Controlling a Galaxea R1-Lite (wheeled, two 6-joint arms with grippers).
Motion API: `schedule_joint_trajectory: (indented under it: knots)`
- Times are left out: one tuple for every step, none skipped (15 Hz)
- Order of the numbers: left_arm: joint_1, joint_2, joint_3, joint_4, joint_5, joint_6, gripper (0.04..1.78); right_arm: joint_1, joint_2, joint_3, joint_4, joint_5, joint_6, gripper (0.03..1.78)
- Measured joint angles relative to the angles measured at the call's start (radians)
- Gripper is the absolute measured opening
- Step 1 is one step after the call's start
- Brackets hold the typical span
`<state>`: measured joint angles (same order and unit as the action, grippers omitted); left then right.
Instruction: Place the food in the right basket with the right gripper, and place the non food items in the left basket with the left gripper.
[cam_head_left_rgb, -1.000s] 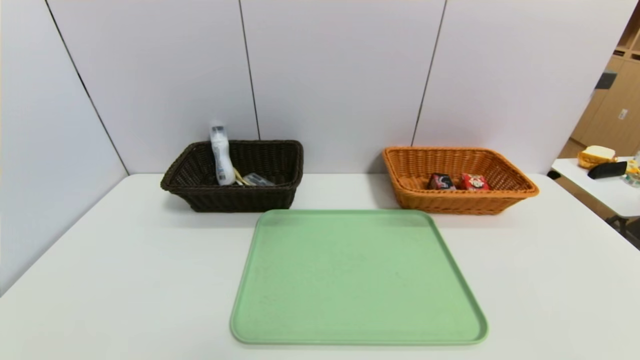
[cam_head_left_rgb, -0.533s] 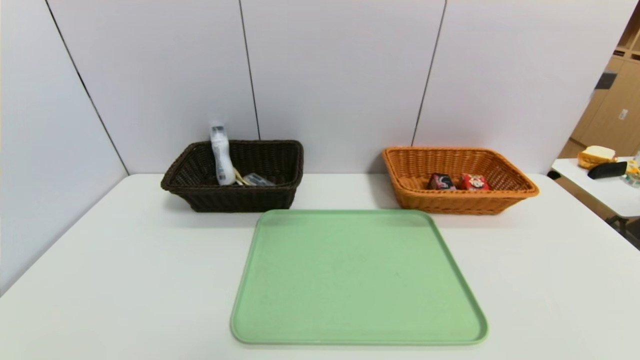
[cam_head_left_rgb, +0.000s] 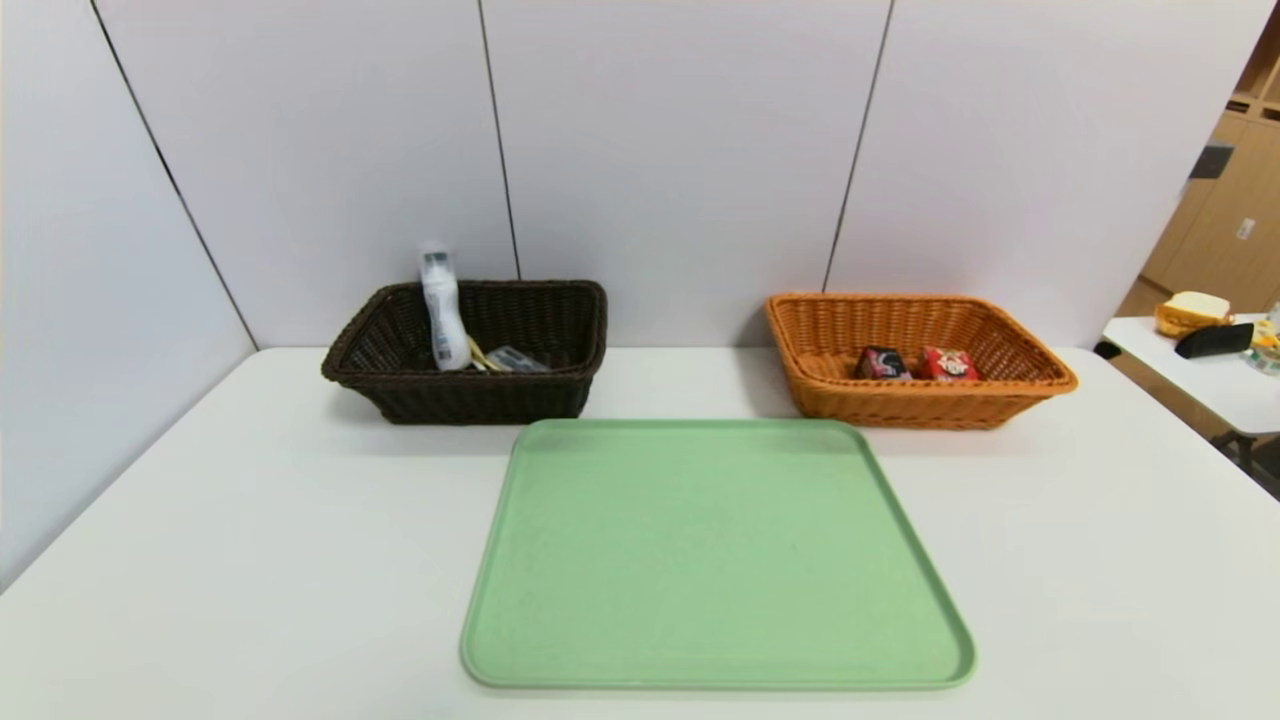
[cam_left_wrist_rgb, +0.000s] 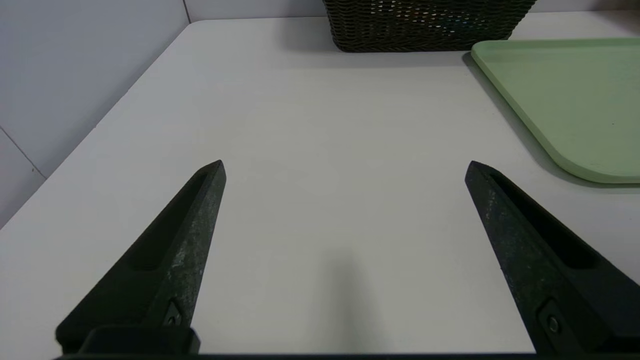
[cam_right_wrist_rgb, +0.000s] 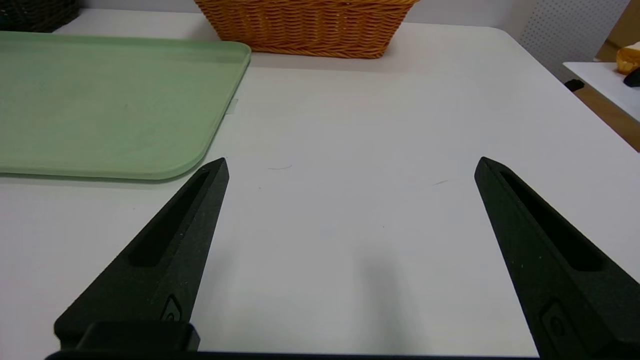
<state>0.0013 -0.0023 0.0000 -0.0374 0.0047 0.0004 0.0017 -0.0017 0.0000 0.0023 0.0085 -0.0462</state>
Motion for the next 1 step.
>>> schedule_joint_trajectory:
  knots:
    - [0.000,0.000,0.000,0.000,0.000,0.000,1.69,0.000,0.000,0.000,0.000,0.000,-0.002,1.70]
